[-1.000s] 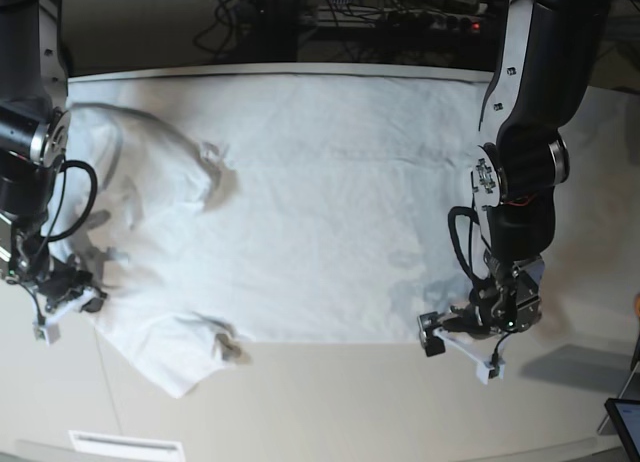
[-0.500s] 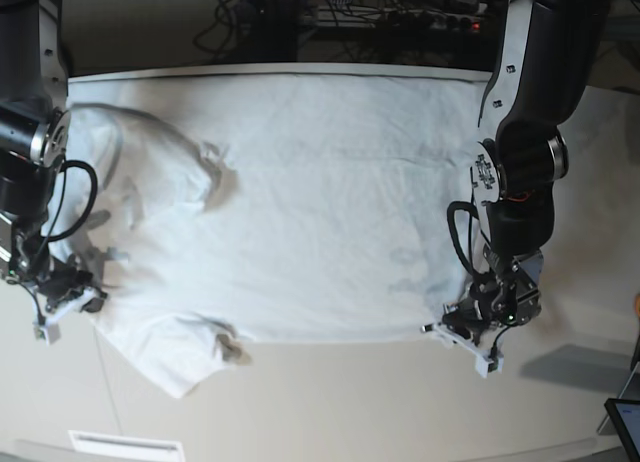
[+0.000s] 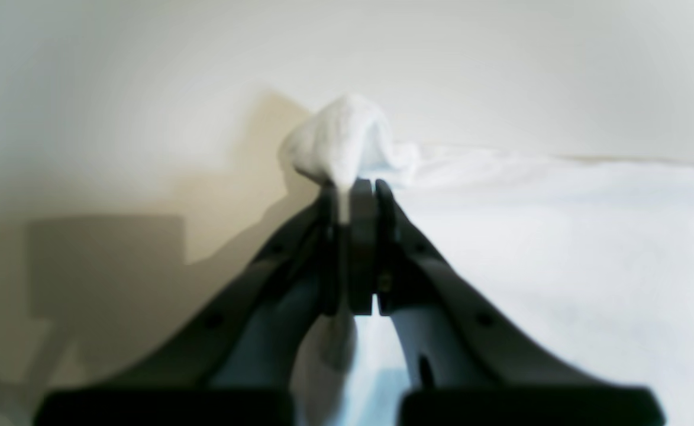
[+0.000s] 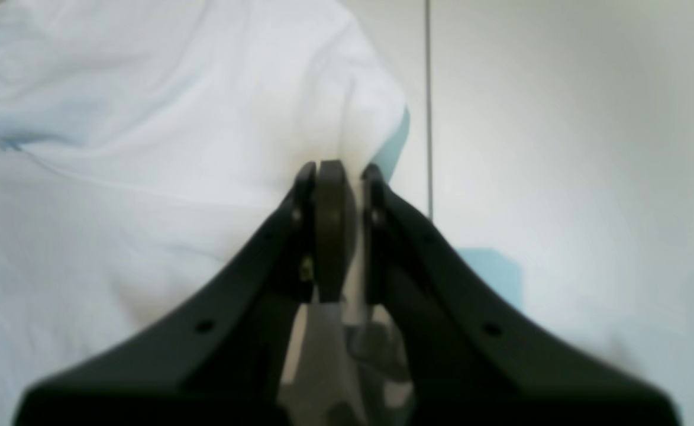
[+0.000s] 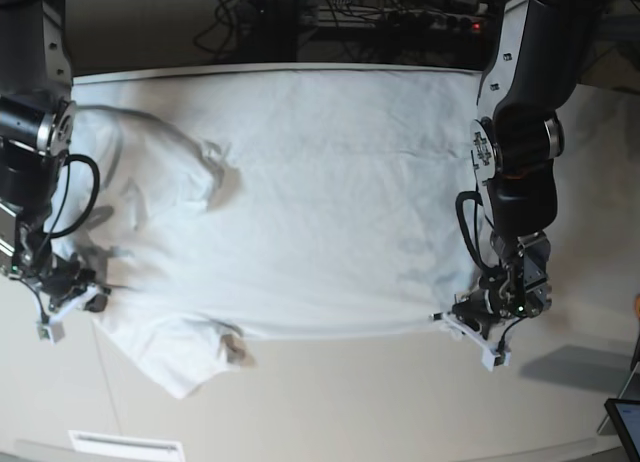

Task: Fold the T-shirt properly
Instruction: 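Grasp the hem corners of the white shirt with both grippers, then lift the hem and fold it up toward the shoulders with both grippers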

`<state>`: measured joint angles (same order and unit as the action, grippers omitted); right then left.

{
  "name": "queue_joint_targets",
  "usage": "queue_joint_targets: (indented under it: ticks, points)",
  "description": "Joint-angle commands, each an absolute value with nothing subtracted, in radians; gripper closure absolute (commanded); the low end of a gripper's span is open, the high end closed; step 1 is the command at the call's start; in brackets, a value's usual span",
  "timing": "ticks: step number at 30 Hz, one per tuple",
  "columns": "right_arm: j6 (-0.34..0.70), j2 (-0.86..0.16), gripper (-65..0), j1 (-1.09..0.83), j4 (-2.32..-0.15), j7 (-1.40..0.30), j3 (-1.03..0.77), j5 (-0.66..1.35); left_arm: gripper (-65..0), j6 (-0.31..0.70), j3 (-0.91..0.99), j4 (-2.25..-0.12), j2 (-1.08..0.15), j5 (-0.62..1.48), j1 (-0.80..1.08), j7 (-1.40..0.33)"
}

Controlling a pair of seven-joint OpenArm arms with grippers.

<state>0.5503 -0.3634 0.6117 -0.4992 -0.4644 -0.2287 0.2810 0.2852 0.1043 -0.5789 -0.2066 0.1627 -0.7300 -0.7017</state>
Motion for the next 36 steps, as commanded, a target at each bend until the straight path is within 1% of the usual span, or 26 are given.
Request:
queue_joint_targets:
  ticks: [1, 7, 11, 15, 21, 25, 28, 31, 36]
  points:
    - [0.552, -0.384, -0.3, 0.645, -0.532, -0.446, -0.231, 0.289, 0.0, 0.272, 0.105, -0.648, -0.219, 0.162, -0.753, -0.693]
    - [0.552, -0.383, -0.3, 0.641, -0.567, -0.446, -0.243, 0.291, 0.0, 0.274, 0.104, -0.895, -0.216, 0.162, -0.662, -0.808]
    - [0.552, -0.381, -0.3, 0.636, -0.598, -0.453, -0.351, 0.291, 0.0, 0.274, 0.104, -1.024, -0.22, 0.166, -0.611, -0.881]
    - [0.552, -0.389, -0.3, 0.636, -0.598, -0.463, -0.358, 0.288, 0.0, 0.275, 0.102, -1.093, -0.222, 0.16, -0.568, -0.92]
    - [0.552, -0.389, -0.1, 0.622, -0.599, -0.49, -0.363, 0.288, 0.0, 0.275, 0.102, -1.202, -0.222, 0.16, -0.498, -0.932]
    - [0.555, -0.392, -0.1, 0.611, -0.605, -0.49, -0.363, 0.288, 0.0, 0.294, 0.102, -1.265, -0.237, 0.17, -0.483, -1.009]
    - [0.555, -0.392, -0.1, 0.575, -0.688, -0.516, -0.363, 0.289, 0.0, 0.36, 0.105, -1.326, -0.242, 0.162, -0.46, -1.038]
    - [0.585, -0.387, -0.1, 0.539, -0.788, -0.552, -0.364, 0.291, 0.0, 0.367, 0.111, -1.376, -0.242, 0.16, -0.435, -1.056]
    - [0.588, -0.384, -0.1, 0.512, -0.852, -0.573, -0.366, 0.291, 0.0, 0.367, 0.105, -1.458, -0.242, 0.16, -0.389, -1.056]
